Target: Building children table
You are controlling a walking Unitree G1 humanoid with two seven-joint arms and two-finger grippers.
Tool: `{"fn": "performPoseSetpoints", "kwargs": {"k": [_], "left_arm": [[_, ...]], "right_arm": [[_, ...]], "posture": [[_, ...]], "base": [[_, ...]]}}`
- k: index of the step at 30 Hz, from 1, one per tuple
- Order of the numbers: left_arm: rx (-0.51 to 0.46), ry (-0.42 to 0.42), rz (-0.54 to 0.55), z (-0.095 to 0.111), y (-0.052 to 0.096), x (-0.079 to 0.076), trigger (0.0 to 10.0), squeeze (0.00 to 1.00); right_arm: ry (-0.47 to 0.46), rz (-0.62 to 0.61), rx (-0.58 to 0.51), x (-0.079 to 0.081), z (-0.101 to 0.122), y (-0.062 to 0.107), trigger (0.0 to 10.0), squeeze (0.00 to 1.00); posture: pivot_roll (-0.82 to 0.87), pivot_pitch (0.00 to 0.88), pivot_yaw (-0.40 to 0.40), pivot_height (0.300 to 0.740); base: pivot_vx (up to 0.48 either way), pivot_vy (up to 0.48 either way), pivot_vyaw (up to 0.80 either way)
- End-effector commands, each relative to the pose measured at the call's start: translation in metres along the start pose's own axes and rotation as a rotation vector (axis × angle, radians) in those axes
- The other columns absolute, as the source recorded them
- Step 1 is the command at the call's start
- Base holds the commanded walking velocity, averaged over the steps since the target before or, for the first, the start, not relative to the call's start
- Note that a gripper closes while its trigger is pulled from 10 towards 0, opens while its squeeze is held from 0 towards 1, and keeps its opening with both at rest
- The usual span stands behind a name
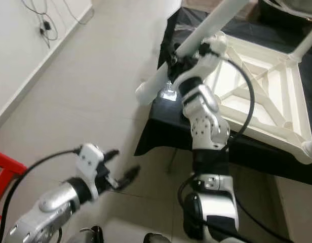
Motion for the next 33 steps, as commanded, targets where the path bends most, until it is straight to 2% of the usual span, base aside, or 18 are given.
{"fn": "performPoseSetpoints", "kwargs": {"k": [1, 2, 3, 4, 12, 15, 19, 25, 26, 28, 29, 33], "left_arm": [[0.023, -0.026, 0.021, -0.004, -0.002, 0.002, 10.0, 1.00], [0.012, -0.126, 0.044, 0.010, -0.017, 0.009, 10.0, 0.00], [0.012, -0.126, 0.044, 0.010, -0.017, 0.009, 10.0, 0.00], [0.007, -0.148, 0.022, 0.017, -0.026, 0.008, 10.0, 0.00], [0.006, -0.156, -0.033, 0.018, -0.033, 0.000, 10.0, 0.00], [0.035, -0.168, -0.078, 0.007, -0.042, -0.006, 10.0, 0.00], [0.049, -0.179, -0.071, 0.002, -0.048, -0.004, 10.0, 0.00], [0.059, -0.179, -0.075, 0.000, -0.054, -0.006, 10.0, 0.00], [0.055, -0.168, -0.087, 0.000, -0.056, -0.010, 9.2, 0.00], [0.052, -0.161, -0.096, -0.001, -0.058, -0.013, 9.2, 0.00], [0.043, -0.156, -0.103, 0.000, -0.059, -0.015, 0.0, 0.00], [0.009, -0.158, -0.110, 0.003, -0.064, -0.020, 0.0, 0.00]], "right_arm": [[-0.003, 0.070, 0.021, 0.013, -0.003, 0.002, 10.0, 0.00], [0.024, 0.111, 0.102, 0.021, -0.024, 0.016, 10.0, 0.00], [0.024, 0.111, 0.102, 0.021, -0.024, 0.016, 10.0, 0.00], [0.034, 0.129, 0.147, 0.024, -0.036, 0.024, 10.0, 0.00], [0.023, 0.156, 0.193, 0.027, -0.045, 0.033, 10.0, 0.00], [-0.001, 0.210, 0.231, 0.038, -0.050, 0.041, 10.0, 0.00], [-0.016, 0.260, 0.254, 0.049, -0.052, 0.046, 10.0, 0.00], [-0.018, 0.279, 0.264, 0.054, -0.053, 0.050, 10.0, 0.00], [-0.021, 0.291, 0.268, 0.056, -0.054, 0.051, 10.0, 0.00], [-0.023, 0.300, 0.272, 0.058, -0.055, 0.051, 10.0, 0.00], [-0.026, 0.310, 0.278, 0.061, -0.055, 0.053, 10.0, 0.00], [-0.017, 0.300, 0.302, 0.060, -0.059, 0.058, 10.0, 0.00]], "posture": [[0.10, 0.147, -0.121, 0.740], [0.09, 0.135, -0.116, 0.740], [0.09, 0.135, -0.116, 0.740], [0.09, 0.132, -0.117, 0.740], [0.09, 0.131, -0.114, 0.740], [0.09, 0.129, -0.110, 0.740], [0.08, 0.127, -0.111, 0.740], [0.09, 0.121, -0.115, 0.740], [0.09, 0.119, -0.111, 0.740], [0.09, 0.119, -0.111, 0.740], [0.08, 0.111, -0.108, 0.740], [0.08, 0.105, -0.105, 0.740]], "base": [[0.000, 0.000, 0.00], [0.000, 0.000, 0.00], [0.000, 0.000, 0.00], [0.000, 0.000, 0.00], [0.000, 0.000, 0.00], [0.000, 0.000, 0.00], [0.000, 0.000, 0.00], [0.000, 0.000, 0.00], [0.000, 0.000, 0.00], [0.000, 0.000, 0.00], [0.000, 0.000, 0.00], [0.000, 0.000, 0.00]]}}
Point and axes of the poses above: a point about 5 cm out from each wrist's last joint towards the gripper, its own y axis pointing back from the gripper into the wrist, its own z axis along the axis of the wrist's last joint, x = y × z, the point moved 4 cm from there along -y, pointing out of the wrist towards the gripper, and after that the axes turned 2 degrees about -y, right-handed, at the moved point
